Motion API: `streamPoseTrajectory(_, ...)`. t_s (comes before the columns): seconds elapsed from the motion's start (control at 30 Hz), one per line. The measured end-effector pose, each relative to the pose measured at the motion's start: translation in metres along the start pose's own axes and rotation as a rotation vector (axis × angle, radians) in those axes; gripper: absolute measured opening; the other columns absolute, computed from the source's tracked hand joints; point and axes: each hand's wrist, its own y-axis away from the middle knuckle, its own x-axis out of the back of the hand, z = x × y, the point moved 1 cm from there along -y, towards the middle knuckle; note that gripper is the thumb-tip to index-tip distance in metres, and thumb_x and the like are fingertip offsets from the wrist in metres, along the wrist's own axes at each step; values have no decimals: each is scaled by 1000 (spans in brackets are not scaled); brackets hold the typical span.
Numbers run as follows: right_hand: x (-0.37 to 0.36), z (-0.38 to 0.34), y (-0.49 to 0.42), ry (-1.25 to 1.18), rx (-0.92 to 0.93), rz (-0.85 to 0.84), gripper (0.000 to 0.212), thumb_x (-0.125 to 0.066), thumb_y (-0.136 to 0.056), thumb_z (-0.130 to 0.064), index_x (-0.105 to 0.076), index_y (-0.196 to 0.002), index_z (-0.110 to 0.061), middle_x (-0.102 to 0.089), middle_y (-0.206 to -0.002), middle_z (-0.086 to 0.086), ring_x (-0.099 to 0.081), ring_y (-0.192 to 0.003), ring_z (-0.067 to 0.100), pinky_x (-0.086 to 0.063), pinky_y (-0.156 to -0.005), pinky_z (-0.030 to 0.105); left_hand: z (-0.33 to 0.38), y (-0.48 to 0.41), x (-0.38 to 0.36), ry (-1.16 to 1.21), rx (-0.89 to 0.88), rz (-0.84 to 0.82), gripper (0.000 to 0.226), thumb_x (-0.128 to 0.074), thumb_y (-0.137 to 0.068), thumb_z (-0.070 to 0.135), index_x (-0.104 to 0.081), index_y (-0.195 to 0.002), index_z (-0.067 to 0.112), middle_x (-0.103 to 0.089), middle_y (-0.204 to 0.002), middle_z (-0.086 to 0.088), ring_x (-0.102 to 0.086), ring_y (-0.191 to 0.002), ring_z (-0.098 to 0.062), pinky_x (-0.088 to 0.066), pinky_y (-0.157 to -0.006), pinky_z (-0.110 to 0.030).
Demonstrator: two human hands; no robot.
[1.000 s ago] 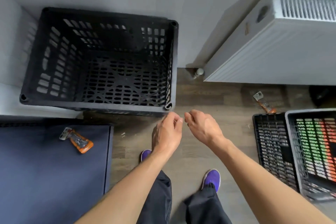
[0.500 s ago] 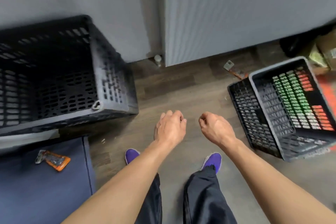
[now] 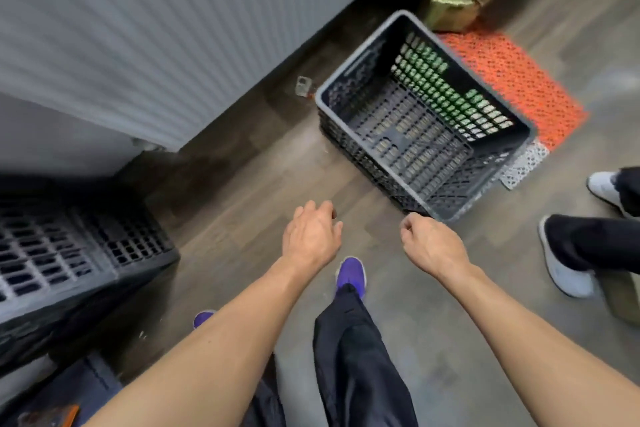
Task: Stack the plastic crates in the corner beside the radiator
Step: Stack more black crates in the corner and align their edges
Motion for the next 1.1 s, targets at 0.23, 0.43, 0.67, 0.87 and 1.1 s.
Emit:
streamPoseTrajectory(0.23,14,58,-7,-120,-101,-53,27,-38,-97,-24,-61,-109,-19,-67,-116,9,-61,-107,32,-51,-87,39,45,-1,-26,-174,-14,-121,34,-42,-100,38,-55,-126,18,-55,-123,-9,-49,-119,-29,-43,-96,-39)
streamPoseTrajectory(0.43,10,91,-13,-235,-214,-54,26,-39,-96,-23,-61,-110,-21,-66,-118,9,-60,-111,33,-47,-88,38,50,-23,-43,-290,-39,-193,33,-40,-100,37,-55,-122,19,-56,-121,-9,-50,-119,-30,-42,-96,-37)
streamPoseTrajectory(0.67,-8,109,-30,-314,-356,-83,25,-41,-99,-25,-60,-116,-23,-65,-123,7,-59,-114,32,-46,-89,36,56,-89,-56,-297,-75,-229,37,-38,-100,39,-57,-121,15,-57,-121,-13,-51,-115,-32,-45,-95,-40)
streamPoseTrajectory(0.87,-29,109,-68,-395,-448,-124,31,-40,-102,-32,-54,-128,-23,-64,-129,6,-56,-121,31,-45,-93,38,53,-160,-60,-349,-128,-241,41,-34,-101,38,-56,-125,13,-55,-125,-14,-49,-117,-34,-43,-97,-42)
streamPoseTrajectory(1.1,-46,102,-128,-511,-562,-33,53,-44,-102,-38,-37,-148,-13,-51,-144,14,-50,-130,36,-41,-103,42,44,-244,-57,-557,-238,-64,47,-28,-103,46,-52,-121,9,-53,-124,-14,-47,-118,-33,-45,-92,-46)
